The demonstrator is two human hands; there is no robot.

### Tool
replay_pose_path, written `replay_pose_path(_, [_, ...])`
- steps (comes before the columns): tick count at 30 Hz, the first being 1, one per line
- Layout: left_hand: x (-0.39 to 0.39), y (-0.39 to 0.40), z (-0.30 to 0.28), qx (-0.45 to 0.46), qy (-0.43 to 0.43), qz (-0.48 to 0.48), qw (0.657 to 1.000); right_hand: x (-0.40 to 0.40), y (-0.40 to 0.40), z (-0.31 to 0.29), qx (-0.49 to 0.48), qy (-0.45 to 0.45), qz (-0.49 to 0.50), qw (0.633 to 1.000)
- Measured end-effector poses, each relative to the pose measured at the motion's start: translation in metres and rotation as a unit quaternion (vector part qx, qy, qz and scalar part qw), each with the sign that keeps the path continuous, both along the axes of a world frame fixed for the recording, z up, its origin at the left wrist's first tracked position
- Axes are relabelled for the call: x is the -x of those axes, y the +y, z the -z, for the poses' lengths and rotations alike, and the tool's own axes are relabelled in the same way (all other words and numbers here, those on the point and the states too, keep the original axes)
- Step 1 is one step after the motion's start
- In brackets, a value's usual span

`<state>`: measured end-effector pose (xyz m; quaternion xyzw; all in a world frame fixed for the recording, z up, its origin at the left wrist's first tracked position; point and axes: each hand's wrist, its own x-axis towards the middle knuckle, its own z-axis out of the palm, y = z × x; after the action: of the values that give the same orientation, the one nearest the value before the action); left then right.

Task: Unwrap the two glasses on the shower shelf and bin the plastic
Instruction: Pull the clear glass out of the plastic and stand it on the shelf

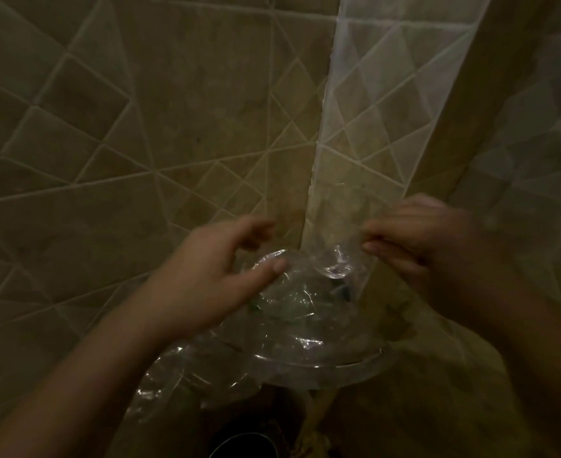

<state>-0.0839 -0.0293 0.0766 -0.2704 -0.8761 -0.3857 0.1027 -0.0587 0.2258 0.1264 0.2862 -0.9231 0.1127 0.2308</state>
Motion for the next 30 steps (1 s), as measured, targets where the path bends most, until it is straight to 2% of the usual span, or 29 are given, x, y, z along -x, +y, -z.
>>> replay_pose_path(2, [0.02, 0.014, -0.018, -0.051, -0.056, 0.038, 0.996, 0.016, -0.011, 0.0, -0.035, 0.025, -0.036, 0.998])
replay_pose_path(4, [0.039, 0.027, -0.025, -0.07, -0.113, 0.07, 0.989, 0.029, -0.016, 0.0, -0.045, 0.009, -0.053, 0.998])
replay_pose_path(8, [0.063, 0.039, -0.019, -0.071, -0.125, 0.076, 0.987, 0.047, -0.011, 0.009, -0.031, 0.002, -0.072, 0.997])
replay_pose_path(10, [0.068, 0.041, -0.014, -0.107, -0.118, 0.094, 0.983, 0.051, -0.009, 0.016, 0.015, 0.004, -0.061, 0.998])
replay_pose_path(14, [0.071, 0.047, -0.012, -0.194, -0.092, 0.09, 0.973, 0.057, -0.011, 0.025, 0.19, 0.025, 0.01, 0.981])
replay_pose_path(17, [0.076, 0.051, -0.01, -0.247, -0.098, 0.066, 0.962, 0.067, -0.016, 0.029, 0.285, -0.034, 0.06, 0.956])
replay_pose_path(22, [0.089, 0.053, 0.013, -0.186, -0.142, 0.017, 0.972, 0.093, -0.022, 0.062, 0.323, -0.174, 0.12, 0.922])
replay_pose_path(27, [0.092, 0.053, 0.042, -0.105, -0.186, -0.005, 0.977, 0.097, -0.022, 0.097, 0.246, -0.173, 0.16, 0.94])
replay_pose_path(30, [0.093, 0.056, 0.049, -0.037, -0.184, -0.007, 0.982, 0.094, -0.02, 0.112, 0.242, -0.212, 0.152, 0.935])
